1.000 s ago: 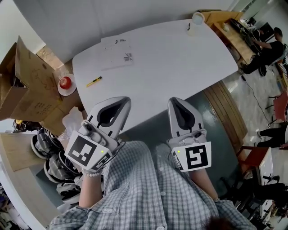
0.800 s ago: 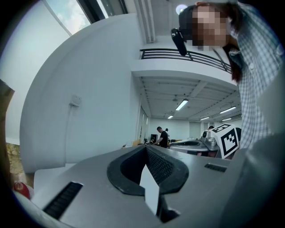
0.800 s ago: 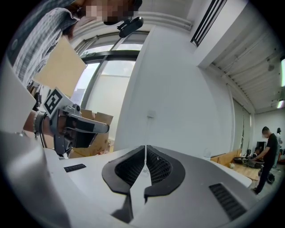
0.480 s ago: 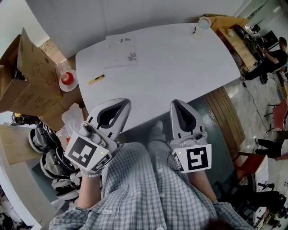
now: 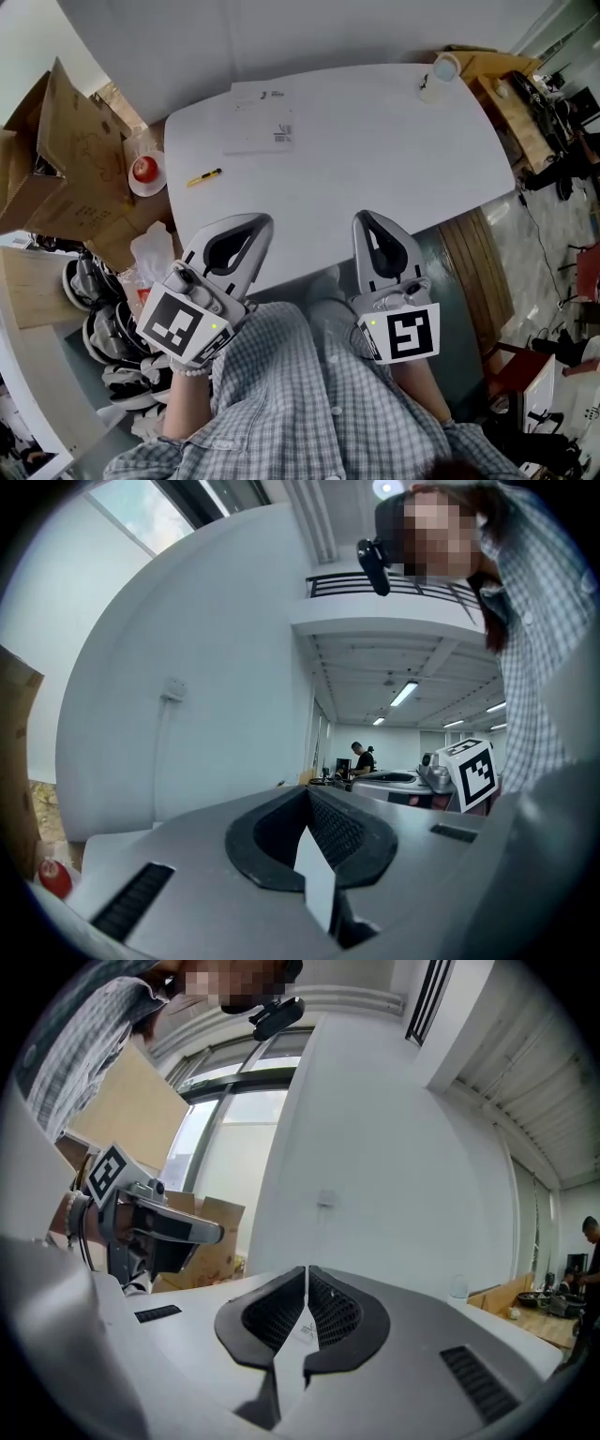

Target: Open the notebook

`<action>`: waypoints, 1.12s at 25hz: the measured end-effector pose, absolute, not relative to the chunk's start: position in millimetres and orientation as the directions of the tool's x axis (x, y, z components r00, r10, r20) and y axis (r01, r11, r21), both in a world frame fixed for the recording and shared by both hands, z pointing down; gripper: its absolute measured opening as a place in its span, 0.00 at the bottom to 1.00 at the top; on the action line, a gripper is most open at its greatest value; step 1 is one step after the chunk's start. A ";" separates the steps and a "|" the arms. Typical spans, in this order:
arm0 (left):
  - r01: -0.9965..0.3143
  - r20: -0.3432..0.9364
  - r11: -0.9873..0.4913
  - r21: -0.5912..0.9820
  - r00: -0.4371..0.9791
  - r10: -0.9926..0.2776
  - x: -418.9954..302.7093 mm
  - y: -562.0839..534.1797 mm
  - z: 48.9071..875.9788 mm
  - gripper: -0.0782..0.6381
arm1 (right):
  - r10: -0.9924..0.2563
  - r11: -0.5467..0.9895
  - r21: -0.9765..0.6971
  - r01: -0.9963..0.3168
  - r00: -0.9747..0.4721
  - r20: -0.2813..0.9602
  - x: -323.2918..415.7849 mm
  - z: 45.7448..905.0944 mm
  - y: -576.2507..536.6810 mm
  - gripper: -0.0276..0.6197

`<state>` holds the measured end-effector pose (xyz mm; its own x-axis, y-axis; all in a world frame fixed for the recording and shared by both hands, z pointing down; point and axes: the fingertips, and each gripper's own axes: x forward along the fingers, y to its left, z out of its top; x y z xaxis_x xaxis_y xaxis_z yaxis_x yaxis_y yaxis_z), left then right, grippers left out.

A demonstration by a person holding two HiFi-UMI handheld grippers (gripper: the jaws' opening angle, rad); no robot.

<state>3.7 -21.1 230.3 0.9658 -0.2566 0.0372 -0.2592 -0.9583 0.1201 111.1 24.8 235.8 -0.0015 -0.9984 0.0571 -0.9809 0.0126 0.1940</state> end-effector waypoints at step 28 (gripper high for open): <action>-0.572 0.064 -0.780 0.255 0.815 -0.576 111.0 -109.5 238.4 0.12 | -0.918 0.338 0.123 -0.933 -0.299 0.259 237.7 296.6 -95.7 0.08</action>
